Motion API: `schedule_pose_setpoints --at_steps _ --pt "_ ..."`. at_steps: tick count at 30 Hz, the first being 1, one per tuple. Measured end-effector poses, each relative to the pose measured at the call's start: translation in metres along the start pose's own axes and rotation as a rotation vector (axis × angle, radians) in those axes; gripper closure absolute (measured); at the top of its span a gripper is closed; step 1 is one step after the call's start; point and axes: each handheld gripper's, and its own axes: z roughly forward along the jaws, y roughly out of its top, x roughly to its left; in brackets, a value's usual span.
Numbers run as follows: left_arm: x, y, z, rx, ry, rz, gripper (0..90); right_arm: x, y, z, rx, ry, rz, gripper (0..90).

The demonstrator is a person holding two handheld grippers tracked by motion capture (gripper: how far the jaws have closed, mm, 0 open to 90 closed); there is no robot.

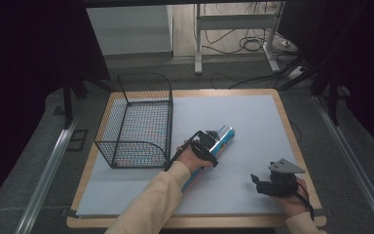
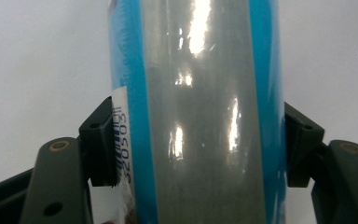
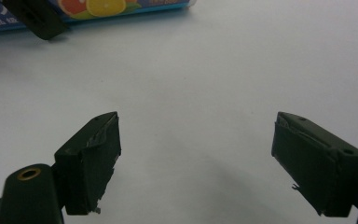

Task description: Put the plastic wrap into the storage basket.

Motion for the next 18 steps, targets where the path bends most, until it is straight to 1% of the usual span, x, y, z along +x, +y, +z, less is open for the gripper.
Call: schedule_pose_setpoints --at_steps 2,3,6,10,12,13,15,18 --pt "0.0 0.0 0.0 0.001 0.001 0.003 31.2 0.0 0.0 0.0 -0.001 0.001 0.001 16.1" --pt "0.0 0.0 0.0 -0.003 -0.002 -0.002 31.3 0.0 0.0 0.0 -0.002 0.001 -0.001 16.1" --pt "0.001 0.0 -0.001 -0.001 -0.022 -0.005 31.4 0.001 0.0 0.0 -0.001 0.003 -0.002 16.1" --pt "0.001 -0.001 -0.004 0.005 -0.034 0.011 31.5 0.001 0.0 0.0 -0.001 0.003 0.0 16.1" --pt "0.0 0.0 -0.007 -0.002 -0.036 0.028 31.5 0.0 0.0 0.0 -0.003 0.002 -0.001 16.1" --pt "-0.001 0.0 -0.01 -0.003 -0.036 0.032 31.5 0.0 0.0 0.0 -0.004 0.003 0.0 16.2" --pt "-0.003 0.0 -0.015 -0.019 -0.034 0.034 31.5 0.001 0.001 -0.001 -0.006 0.006 -0.002 16.1" --pt "-0.004 0.002 -0.024 -0.026 -0.05 0.047 31.6 0.001 0.001 -0.001 -0.009 0.001 -0.004 16.1"
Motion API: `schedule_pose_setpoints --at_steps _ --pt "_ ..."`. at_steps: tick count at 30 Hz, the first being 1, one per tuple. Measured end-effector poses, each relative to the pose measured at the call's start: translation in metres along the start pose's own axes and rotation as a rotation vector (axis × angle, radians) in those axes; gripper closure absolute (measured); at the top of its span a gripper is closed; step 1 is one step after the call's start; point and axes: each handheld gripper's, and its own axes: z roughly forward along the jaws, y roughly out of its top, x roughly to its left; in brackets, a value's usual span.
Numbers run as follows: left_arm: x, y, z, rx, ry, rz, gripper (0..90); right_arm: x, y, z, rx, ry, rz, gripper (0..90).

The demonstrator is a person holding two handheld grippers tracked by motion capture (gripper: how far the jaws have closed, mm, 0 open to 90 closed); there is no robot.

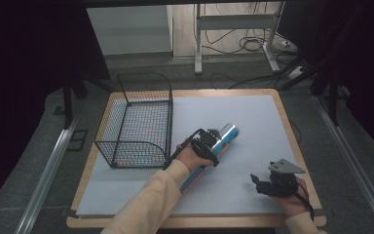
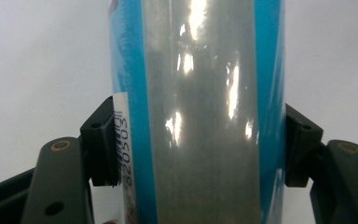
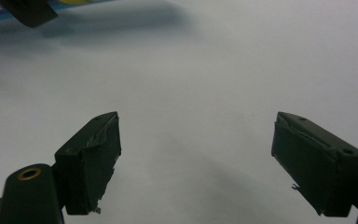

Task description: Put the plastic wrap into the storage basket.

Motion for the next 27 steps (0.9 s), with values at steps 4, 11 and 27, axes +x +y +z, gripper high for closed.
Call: schedule_pose_setpoints --at_steps 4,11,27 --pt "-0.002 0.001 -0.009 -0.014 -0.007 0.011 31.6 -0.001 0.0 0.0 0.0 0.0 0.006 16.2" --pt "0.0 0.0 -0.022 -0.023 -0.01 0.027 31.7 0.0 0.0 0.0 0.002 -0.001 0.004 16.2" --pt "0.01 -0.001 -0.046 -0.091 -0.027 0.021 31.7 -0.001 -0.001 0.001 0.005 -0.001 0.004 16.2"
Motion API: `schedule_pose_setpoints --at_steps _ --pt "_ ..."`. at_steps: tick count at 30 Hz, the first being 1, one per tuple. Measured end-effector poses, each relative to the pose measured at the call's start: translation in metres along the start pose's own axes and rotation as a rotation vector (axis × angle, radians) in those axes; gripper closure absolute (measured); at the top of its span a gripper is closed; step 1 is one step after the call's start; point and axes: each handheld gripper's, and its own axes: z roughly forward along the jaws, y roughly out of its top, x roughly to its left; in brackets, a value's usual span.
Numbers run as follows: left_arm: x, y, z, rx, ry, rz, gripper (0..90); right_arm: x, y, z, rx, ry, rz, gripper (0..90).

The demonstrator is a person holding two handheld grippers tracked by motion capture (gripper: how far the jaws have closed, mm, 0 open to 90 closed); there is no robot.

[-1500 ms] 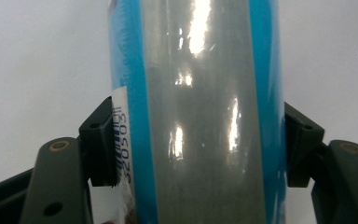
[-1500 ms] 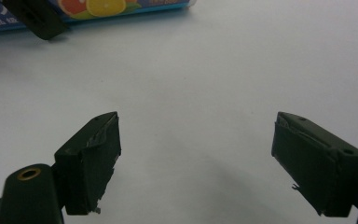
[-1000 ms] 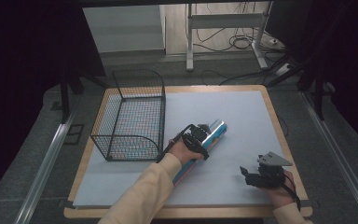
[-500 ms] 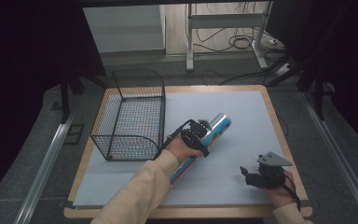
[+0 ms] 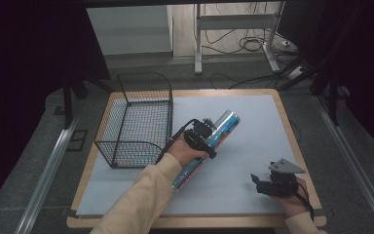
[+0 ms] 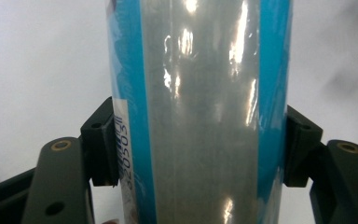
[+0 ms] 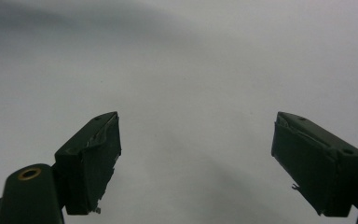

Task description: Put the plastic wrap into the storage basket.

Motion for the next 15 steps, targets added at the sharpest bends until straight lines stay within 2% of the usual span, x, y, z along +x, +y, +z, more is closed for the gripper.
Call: schedule_pose_setpoints --at_steps 6,15 --pt "0.001 0.002 -0.006 -0.029 0.008 0.001 31.7 0.0 0.0 0.0 -0.001 0.0 0.001 16.1" --pt "0.003 0.007 -0.021 -0.045 0.005 -0.002 31.8 0.0 0.0 0.0 0.0 0.001 0.001 16.2"
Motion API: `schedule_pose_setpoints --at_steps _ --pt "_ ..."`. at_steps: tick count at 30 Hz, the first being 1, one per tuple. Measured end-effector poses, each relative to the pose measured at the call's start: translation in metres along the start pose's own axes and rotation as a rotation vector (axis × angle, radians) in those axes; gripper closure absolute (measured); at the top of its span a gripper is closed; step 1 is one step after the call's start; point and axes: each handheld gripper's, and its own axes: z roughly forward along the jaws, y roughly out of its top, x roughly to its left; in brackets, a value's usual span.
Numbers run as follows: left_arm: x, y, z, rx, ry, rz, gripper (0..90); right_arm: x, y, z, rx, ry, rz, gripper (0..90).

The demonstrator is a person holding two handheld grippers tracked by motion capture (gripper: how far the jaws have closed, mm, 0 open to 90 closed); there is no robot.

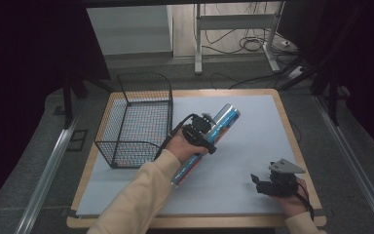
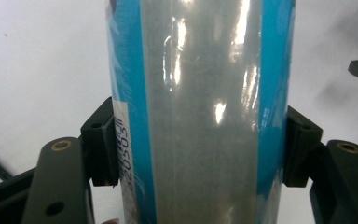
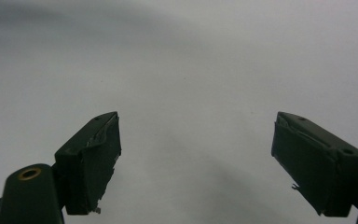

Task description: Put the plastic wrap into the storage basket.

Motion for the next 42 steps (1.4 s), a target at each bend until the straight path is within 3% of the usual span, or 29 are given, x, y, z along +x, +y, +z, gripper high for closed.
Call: schedule_pose_setpoints --at_steps 7,24,33,42 --pt "0.006 0.005 -0.019 -0.032 0.014 -0.009 31.8 0.0 0.0 0.0 0.002 0.001 0.0 16.2" --pt "0.012 0.011 -0.035 -0.06 0.016 -0.013 31.8 0.0 0.0 0.0 0.004 0.002 0.002 16.2" --pt "0.016 0.028 -0.058 -0.104 0.031 -0.012 31.8 0.0 0.0 0.001 0.008 0.003 -0.002 16.2" --pt "0.029 0.043 -0.063 -0.106 0.047 -0.021 31.8 0.0 -0.001 0.002 0.012 0.009 -0.006 16.3"
